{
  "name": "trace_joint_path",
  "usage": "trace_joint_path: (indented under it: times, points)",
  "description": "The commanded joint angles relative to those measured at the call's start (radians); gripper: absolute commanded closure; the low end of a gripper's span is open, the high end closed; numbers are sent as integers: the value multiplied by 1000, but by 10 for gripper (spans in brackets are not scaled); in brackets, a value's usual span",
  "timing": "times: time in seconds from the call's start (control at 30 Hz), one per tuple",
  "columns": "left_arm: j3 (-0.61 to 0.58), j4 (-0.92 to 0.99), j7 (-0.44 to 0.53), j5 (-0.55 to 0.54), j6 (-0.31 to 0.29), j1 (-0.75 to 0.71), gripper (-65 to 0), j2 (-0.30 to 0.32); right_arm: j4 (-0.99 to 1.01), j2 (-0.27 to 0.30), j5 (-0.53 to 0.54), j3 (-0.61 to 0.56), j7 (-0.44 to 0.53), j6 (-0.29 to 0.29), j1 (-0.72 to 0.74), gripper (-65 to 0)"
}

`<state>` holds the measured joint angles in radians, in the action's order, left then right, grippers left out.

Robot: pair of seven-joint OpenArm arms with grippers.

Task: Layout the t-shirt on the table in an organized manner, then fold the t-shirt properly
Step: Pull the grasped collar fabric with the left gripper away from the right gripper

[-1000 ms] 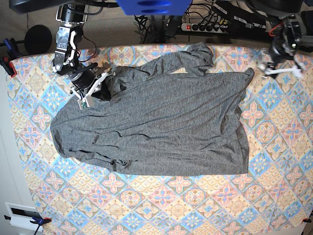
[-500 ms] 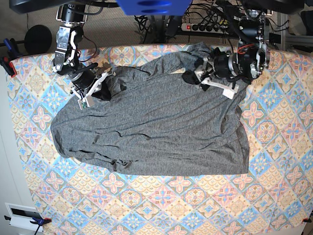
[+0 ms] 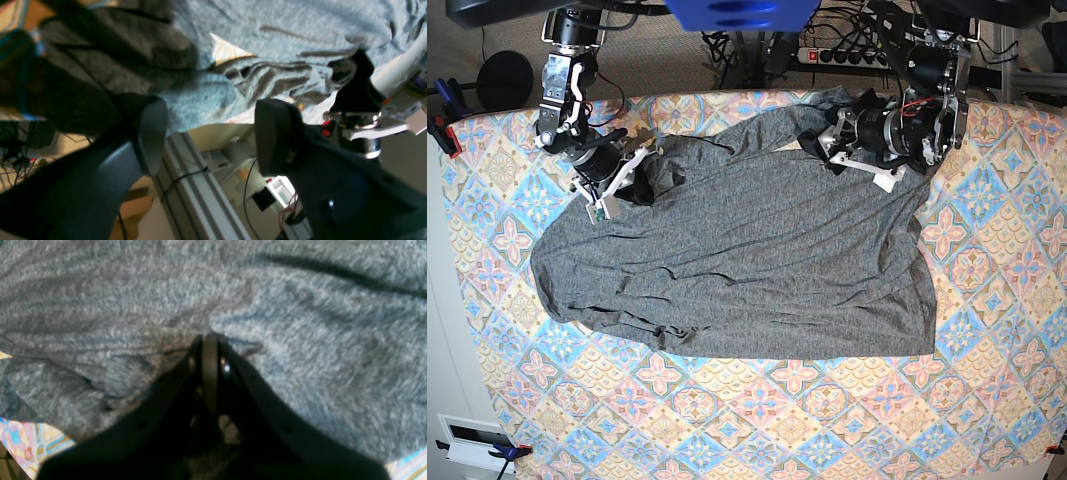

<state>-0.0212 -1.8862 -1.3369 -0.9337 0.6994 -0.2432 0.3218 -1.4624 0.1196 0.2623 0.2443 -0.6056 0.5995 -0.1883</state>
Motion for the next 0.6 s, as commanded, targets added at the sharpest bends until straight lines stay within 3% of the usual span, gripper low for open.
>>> trace_joint_path:
  times: [0.0,0.17,0.27,0.37,0.47,0.57]
  points:
    - [2,-20,-14,-20,-1,-14,-401,36,21,12,-148,0,-158,-62,-23,0]
    - [4,-95,-10,-28,-1,-84,-401,125,24,12,-148,3,-158,-62,-23,0]
    - [-12,-180,-16,-91,-1,-169,-400,165,24,12,-148,3,-158,-62,-23,0]
    - [-182,-177,-6,-144,-1,-158,-400,225,25,12,-148,3,-158,-62,-20,0]
    - [-336,-158,15,-63,-1,-126,-400,231,25,12,-148,0,-158,-62,-20,0]
    - [-406,-152,24,80,-1,-120,-400,225,25,12,-148,0,-158,-62,-18,0]
